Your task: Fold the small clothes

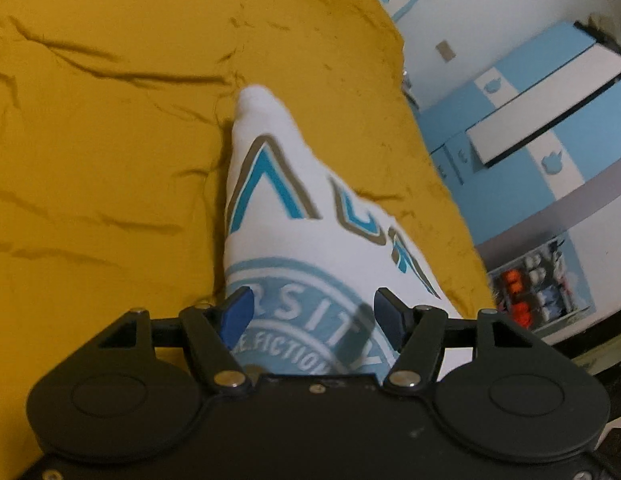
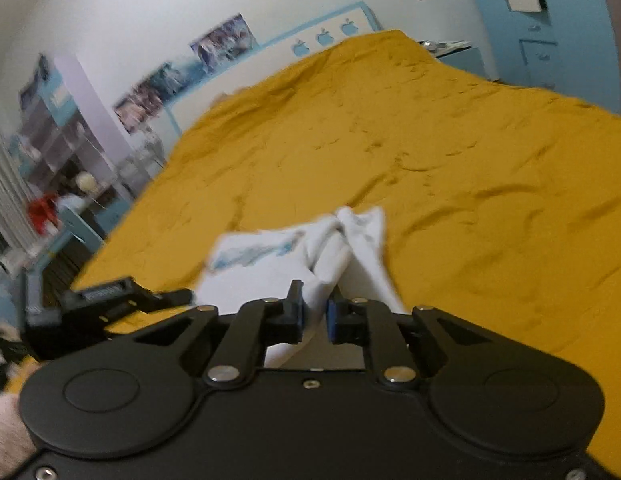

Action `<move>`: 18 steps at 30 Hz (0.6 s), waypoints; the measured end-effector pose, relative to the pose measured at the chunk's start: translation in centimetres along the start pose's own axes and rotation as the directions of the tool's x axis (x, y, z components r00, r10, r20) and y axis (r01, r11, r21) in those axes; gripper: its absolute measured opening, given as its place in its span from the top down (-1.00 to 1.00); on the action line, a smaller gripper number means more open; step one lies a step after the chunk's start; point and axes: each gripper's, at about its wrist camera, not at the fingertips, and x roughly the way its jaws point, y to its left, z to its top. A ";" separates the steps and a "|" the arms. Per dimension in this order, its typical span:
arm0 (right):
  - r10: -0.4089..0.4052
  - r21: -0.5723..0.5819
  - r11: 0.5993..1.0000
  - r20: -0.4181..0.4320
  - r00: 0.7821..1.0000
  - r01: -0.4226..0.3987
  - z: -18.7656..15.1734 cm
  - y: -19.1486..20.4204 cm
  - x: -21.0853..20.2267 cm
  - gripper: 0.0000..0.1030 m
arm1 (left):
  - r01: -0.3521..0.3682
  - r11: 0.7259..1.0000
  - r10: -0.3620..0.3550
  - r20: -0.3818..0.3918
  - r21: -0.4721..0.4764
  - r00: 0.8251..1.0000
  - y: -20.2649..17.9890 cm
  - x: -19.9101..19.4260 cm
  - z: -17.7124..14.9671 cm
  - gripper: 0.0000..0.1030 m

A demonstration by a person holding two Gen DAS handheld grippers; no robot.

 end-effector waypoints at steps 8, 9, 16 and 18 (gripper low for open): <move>0.036 0.138 0.990 -0.058 0.998 -0.028 -1.0 -3.8 1.5 0.09 | -0.042 0.996 0.041 0.013 0.074 0.999 -0.3 -0.5 1.4 -0.32; 0.036 0.120 0.992 -0.016 0.999 -0.034 0.1 -3.5 1.1 -0.11 | -0.046 0.996 0.044 0.025 0.079 0.999 -0.2 -0.6 1.9 -0.33; 0.123 -0.056 0.991 -0.016 0.992 -0.124 7.7 -1.2 9.7 -0.05 | -0.095 0.994 0.091 0.085 0.049 0.992 0.8 1.3 6.0 -0.33; 0.117 -0.064 0.990 -0.081 0.990 -0.122 8.5 -0.8 13.4 0.10 | -0.104 0.994 0.101 0.083 0.035 0.991 1.2 2.3 7.0 -0.33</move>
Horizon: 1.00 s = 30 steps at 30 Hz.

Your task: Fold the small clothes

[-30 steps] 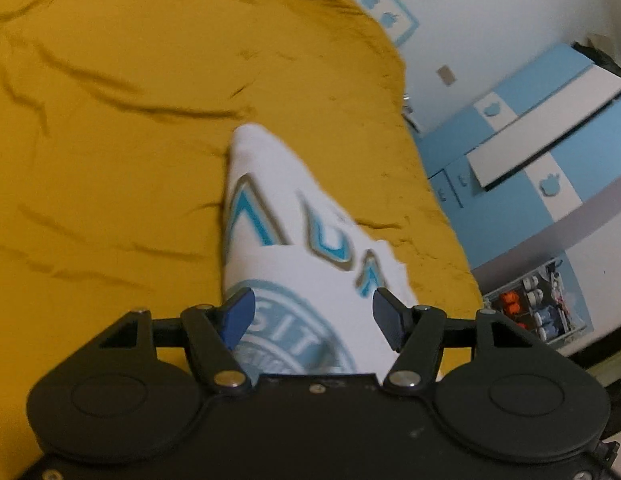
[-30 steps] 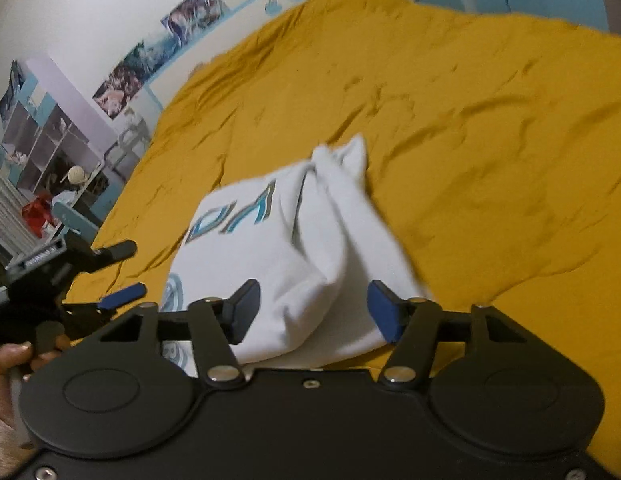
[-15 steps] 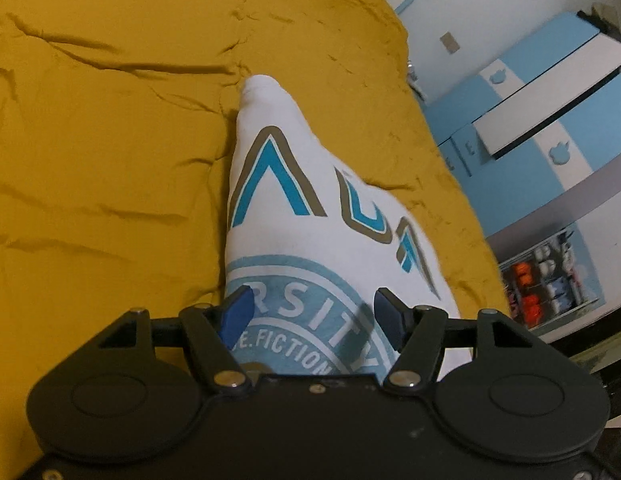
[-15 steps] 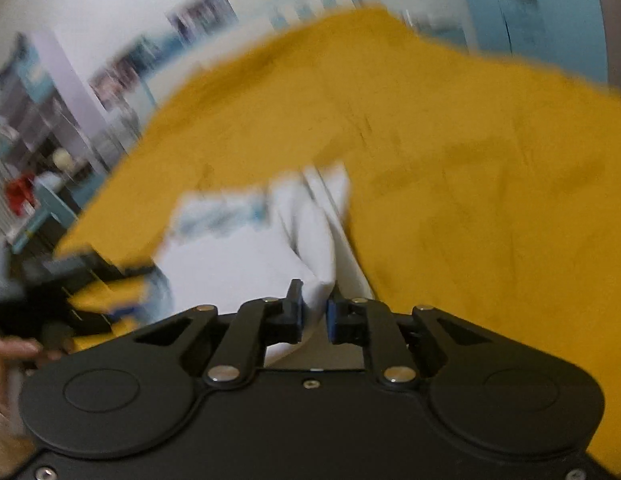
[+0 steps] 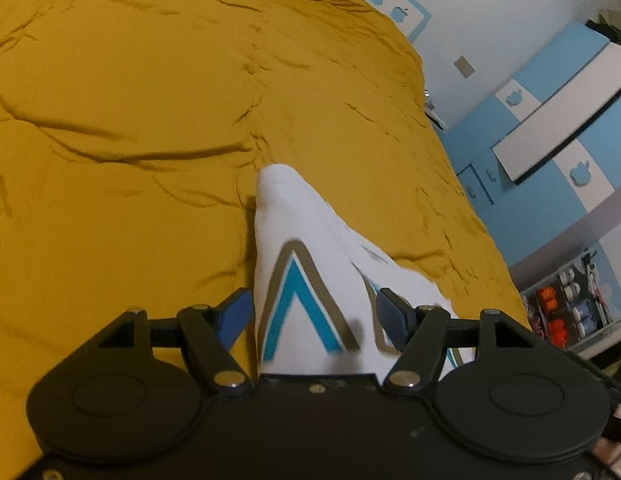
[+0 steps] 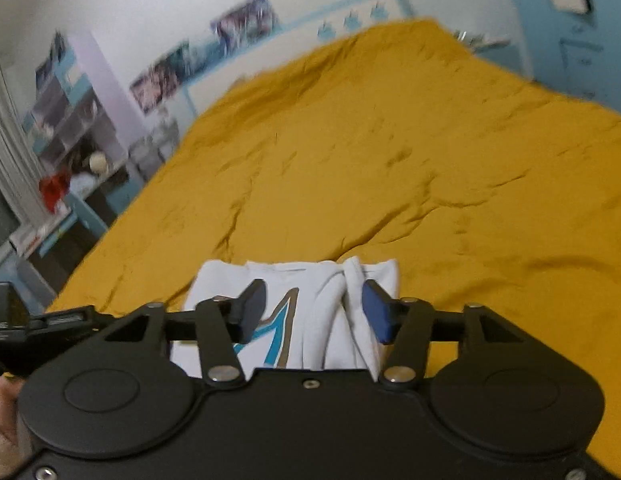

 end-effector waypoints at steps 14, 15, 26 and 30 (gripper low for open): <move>0.008 0.048 0.999 -0.129 0.992 -0.002 0.5 -0.2 5.6 0.77 | 0.052 0.977 -0.067 -0.065 -0.209 0.996 3.0 6.3 1.7 0.30; 0.005 0.037 0.999 -0.102 0.995 -0.001 0.8 0.0 5.1 0.81 | 0.059 0.979 -0.070 -0.048 -0.195 0.996 2.7 5.8 1.7 0.35; -0.082 0.076 0.993 -0.095 0.992 0.090 -0.6 -2.6 7.2 0.89 | 0.004 0.998 -0.009 -0.060 -0.068 0.998 2.2 7.0 1.7 0.01; -0.062 0.065 0.996 -0.077 0.995 0.067 0.1 -1.8 5.2 0.58 | -0.014 1.000 0.012 -0.068 -0.027 0.998 1.3 4.9 2.0 0.04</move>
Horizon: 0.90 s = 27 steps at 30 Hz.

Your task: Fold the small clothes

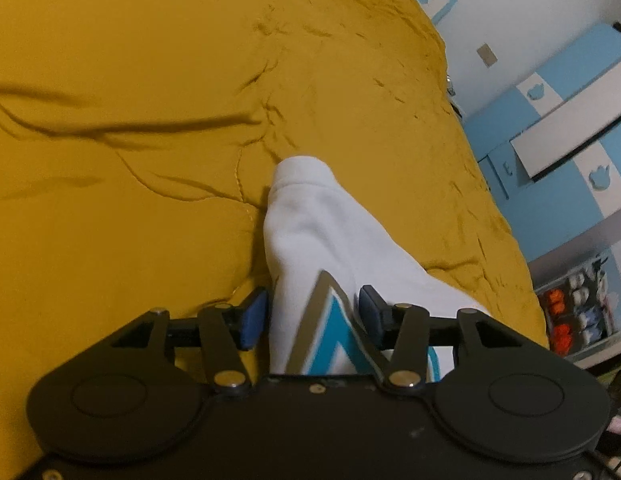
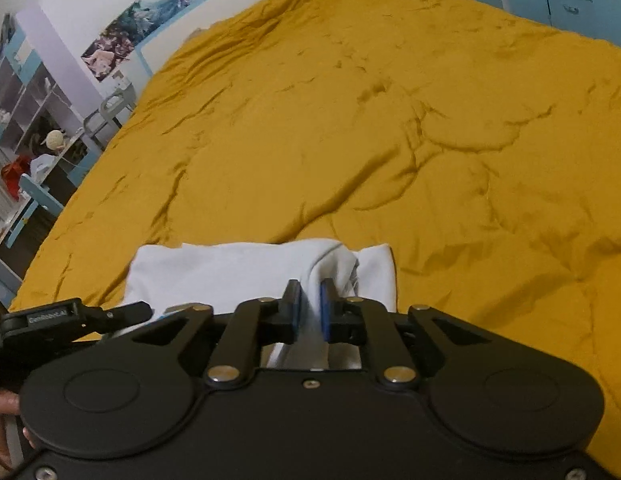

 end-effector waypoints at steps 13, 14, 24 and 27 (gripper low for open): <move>-0.015 -0.129 0.991 0.029 0.999 0.019 -6.0 1.3 -13.3 0.03 | 0.018 0.994 -0.016 -0.027 0.106 1.000 -2.2 -13.3 -9.4 -0.45; -0.027 -0.134 0.990 0.025 0.999 0.030 -6.8 1.3 -13.8 0.00 | 0.028 0.995 -0.024 -0.042 0.100 0.999 -2.2 -13.6 -10.4 -0.47; -0.077 -0.062 0.995 -0.014 0.997 0.076 -10.7 -0.6 -14.7 -0.10 | 0.076 0.997 -0.075 -0.131 0.000 0.988 -0.8 -11.7 -15.3 -0.02; -0.062 -0.042 0.997 -0.025 0.998 0.061 -11.4 -0.6 -14.7 0.11 | 0.099 0.994 -0.105 -0.144 -0.051 0.984 -0.1 -11.3 -15.9 0.35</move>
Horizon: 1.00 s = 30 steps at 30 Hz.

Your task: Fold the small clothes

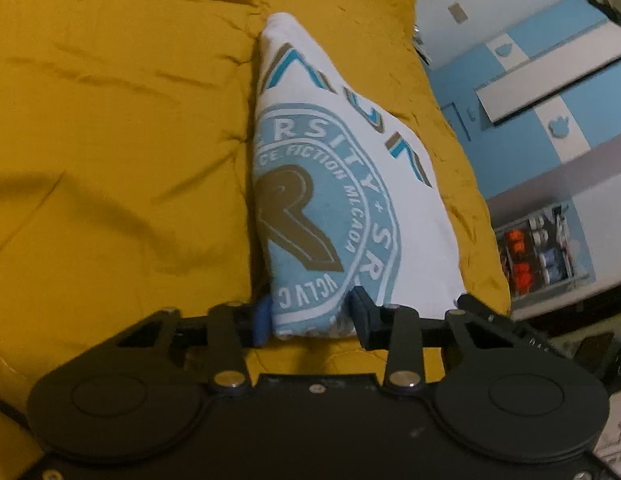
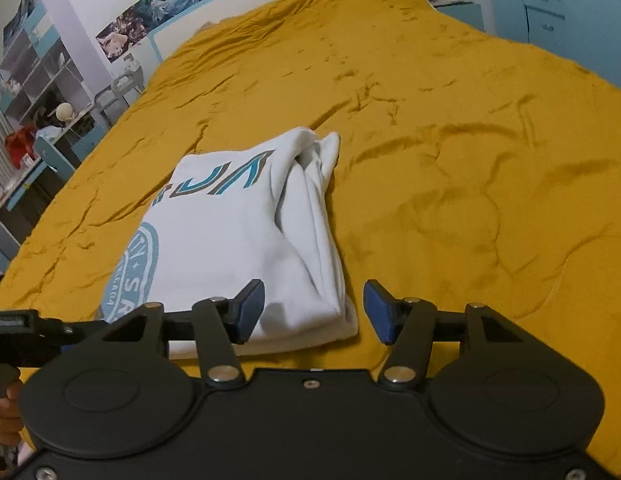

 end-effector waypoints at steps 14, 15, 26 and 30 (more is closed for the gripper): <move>-0.017 0.025 1.000 0.001 1.000 0.017 -1.8 -1.0 0.9 0.75 | -0.059 0.996 0.062 -0.050 0.065 0.997 0.3 0.6 -0.8 0.61; -0.013 0.038 0.999 0.008 1.000 0.012 -1.9 -1.1 0.8 0.75 | -0.050 0.997 0.053 -0.048 0.063 0.997 0.4 0.4 -0.8 0.60; 0.039 -0.031 0.999 0.121 0.992 -0.035 4.0 -0.2 0.5 0.18 | -0.051 0.997 0.047 0.069 0.056 0.996 -0.1 -1.6 5.3 -0.03; 0.060 -0.065 0.997 0.126 0.990 -0.052 7.1 0.5 4.4 0.18 | -0.056 0.998 0.053 0.149 0.017 0.987 0.4 0.5 9.3 -0.03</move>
